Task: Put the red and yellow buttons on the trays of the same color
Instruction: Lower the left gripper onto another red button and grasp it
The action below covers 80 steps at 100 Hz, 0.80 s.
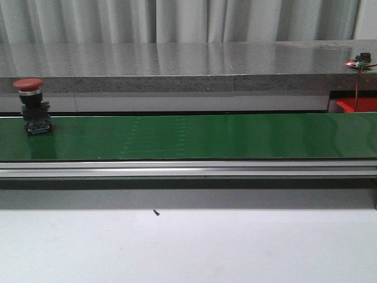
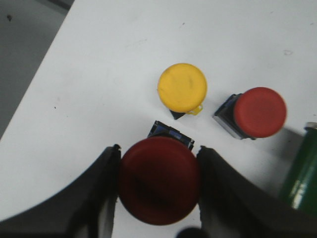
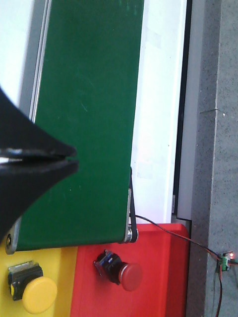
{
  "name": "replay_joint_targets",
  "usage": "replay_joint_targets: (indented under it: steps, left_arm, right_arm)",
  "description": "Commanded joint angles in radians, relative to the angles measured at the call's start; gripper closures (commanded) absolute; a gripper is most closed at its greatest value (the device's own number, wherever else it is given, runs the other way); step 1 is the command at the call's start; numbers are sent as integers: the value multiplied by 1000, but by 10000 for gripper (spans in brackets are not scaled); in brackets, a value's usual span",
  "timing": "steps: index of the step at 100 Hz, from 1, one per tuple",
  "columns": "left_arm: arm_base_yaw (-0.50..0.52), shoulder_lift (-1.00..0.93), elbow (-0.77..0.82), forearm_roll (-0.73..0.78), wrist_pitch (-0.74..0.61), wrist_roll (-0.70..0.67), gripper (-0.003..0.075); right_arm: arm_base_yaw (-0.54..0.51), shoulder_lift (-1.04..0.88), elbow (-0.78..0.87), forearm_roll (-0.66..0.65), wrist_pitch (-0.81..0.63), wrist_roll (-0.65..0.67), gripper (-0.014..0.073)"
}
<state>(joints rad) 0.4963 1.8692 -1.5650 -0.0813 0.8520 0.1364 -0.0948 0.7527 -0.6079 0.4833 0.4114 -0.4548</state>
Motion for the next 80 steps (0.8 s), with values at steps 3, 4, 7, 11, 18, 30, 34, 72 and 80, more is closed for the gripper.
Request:
replay_joint_targets:
  steps: [3, 4, 7, 11, 18, 30, 34, 72, 80]
  left_arm:
    - [-44, -101, -32, -11, -8, 12, 627]
    - [-44, -105, -32, -11, -5, 12, 627]
    - [-51, -113, -32, -18, -1, 12, 627]
    - [-60, -122, -32, -25, 11, 12, 627]
    - [-75, -132, -32, -26, 39, 12, 627]
    - [-108, -131, -26, -33, 63, 12, 627]
    - [-123, -131, -24, -37, 61, 12, 627]
    - [-196, -71, -24, -63, 67, 12, 627]
    - [-196, -65, -24, -68, 67, 12, 603]
  right_arm:
    - [1, -7, -27, 9, -58, -9, 711]
    - [1, -7, -27, 9, -58, -9, 711]
    - [1, -7, -27, 9, -58, -9, 711]
    - [1, -7, -27, 9, -58, -9, 711]
    - [1, -7, -27, 9, -58, -9, 711]
    - [1, -7, -27, 9, -58, -9, 711]
    - [1, -7, -27, 9, -58, -9, 711]
    - [1, -7, -27, 9, -58, -9, 711]
    - [1, -7, -27, 9, -58, -9, 711]
